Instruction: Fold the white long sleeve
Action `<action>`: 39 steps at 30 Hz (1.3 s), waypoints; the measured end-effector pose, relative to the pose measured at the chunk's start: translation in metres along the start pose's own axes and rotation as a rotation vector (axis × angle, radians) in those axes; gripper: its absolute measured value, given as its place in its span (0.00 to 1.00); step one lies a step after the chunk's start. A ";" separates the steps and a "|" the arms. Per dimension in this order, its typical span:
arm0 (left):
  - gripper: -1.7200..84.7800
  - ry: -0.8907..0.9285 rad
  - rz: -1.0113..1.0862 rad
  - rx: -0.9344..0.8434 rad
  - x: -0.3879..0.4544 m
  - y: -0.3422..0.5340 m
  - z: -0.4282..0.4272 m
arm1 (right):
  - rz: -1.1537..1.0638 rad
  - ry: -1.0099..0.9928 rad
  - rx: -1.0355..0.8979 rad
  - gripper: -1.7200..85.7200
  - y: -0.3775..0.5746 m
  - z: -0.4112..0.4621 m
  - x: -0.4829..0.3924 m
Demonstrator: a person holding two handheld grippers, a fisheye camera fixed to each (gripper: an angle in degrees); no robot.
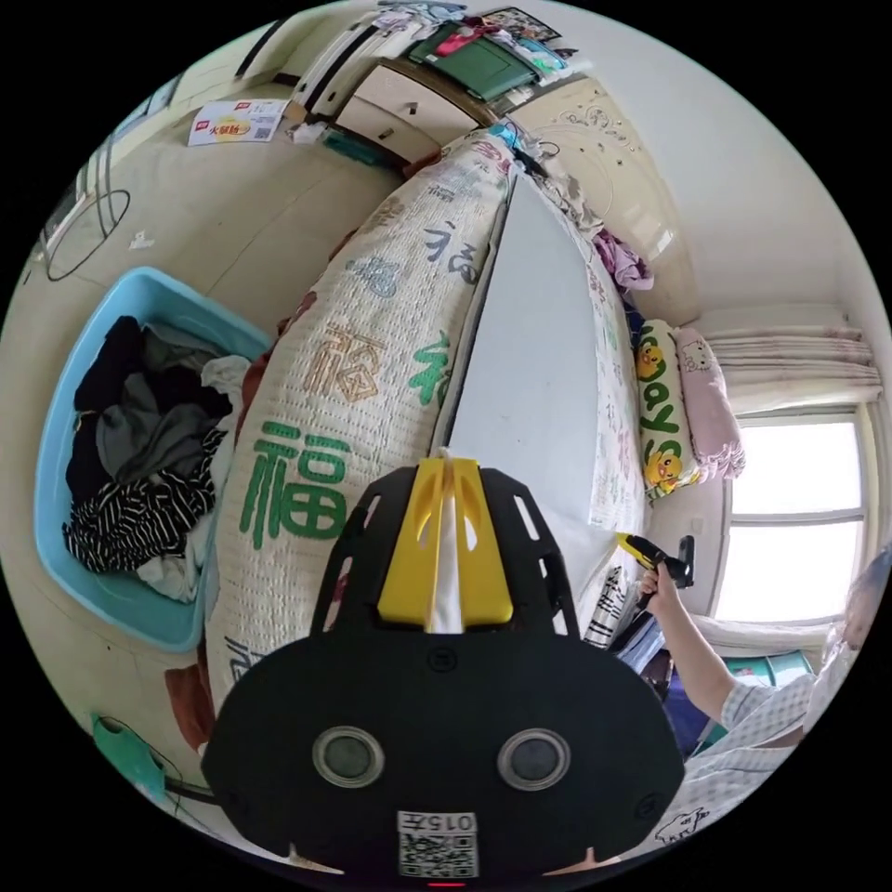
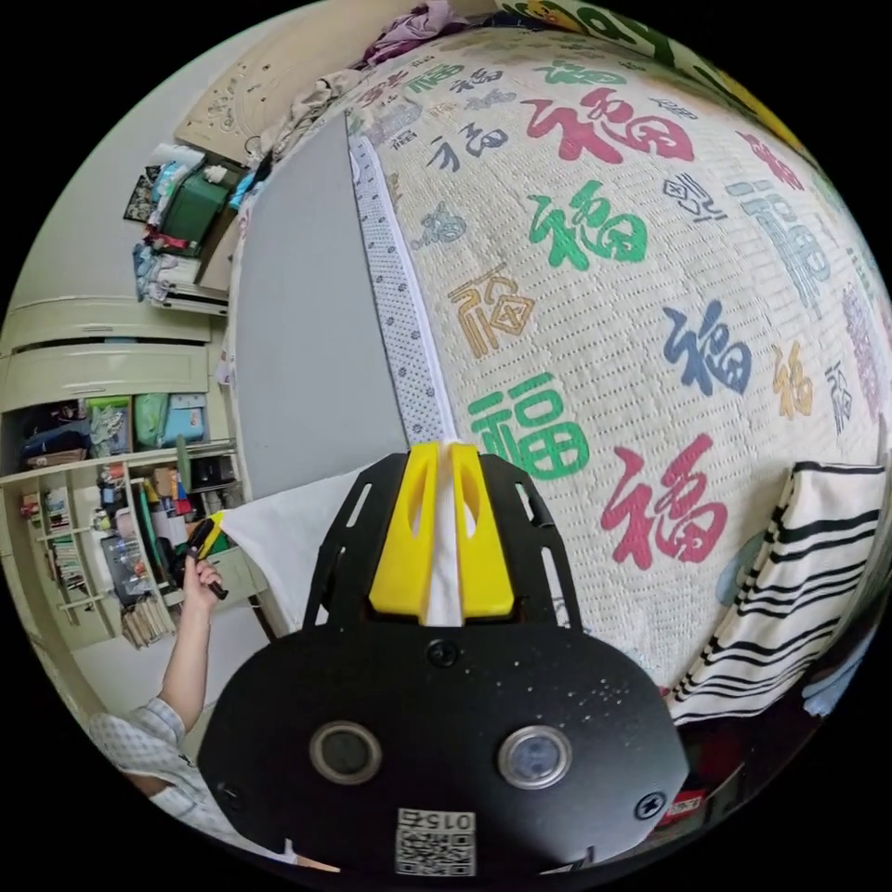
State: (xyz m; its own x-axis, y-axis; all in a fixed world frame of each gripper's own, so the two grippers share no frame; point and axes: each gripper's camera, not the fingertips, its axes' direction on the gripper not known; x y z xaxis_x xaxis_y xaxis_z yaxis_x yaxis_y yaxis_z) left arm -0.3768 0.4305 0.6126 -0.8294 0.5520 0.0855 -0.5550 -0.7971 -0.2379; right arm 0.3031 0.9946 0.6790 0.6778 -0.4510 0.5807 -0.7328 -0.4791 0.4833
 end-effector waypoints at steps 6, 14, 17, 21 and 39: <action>0.03 -0.175 0.113 -0.032 0.038 0.004 -0.002 | -0.069 0.119 0.088 0.03 0.048 -0.013 -0.028; 0.09 -0.085 0.249 -0.337 0.093 0.114 0.023 | -0.524 0.103 -0.267 0.09 0.244 0.068 -0.118; 0.09 0.017 0.167 -0.403 0.102 0.147 0.042 | -0.549 0.103 -0.375 0.10 0.284 0.102 -0.132; 0.09 0.048 0.151 -0.442 0.120 0.161 0.069 | -0.523 0.153 -0.386 0.09 0.303 0.120 -0.145; 0.03 -0.294 0.392 -0.646 0.269 0.157 0.143 | -0.403 0.184 -0.348 0.02 0.336 0.119 -0.112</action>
State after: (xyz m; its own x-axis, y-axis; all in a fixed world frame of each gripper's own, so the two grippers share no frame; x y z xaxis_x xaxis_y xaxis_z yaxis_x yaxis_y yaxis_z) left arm -0.6958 0.4186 0.7369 -0.9887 0.1028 0.1094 -0.1487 -0.5708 -0.8075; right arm -0.0122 0.7945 0.6987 0.9096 -0.1296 0.3947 -0.4154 -0.2958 0.8602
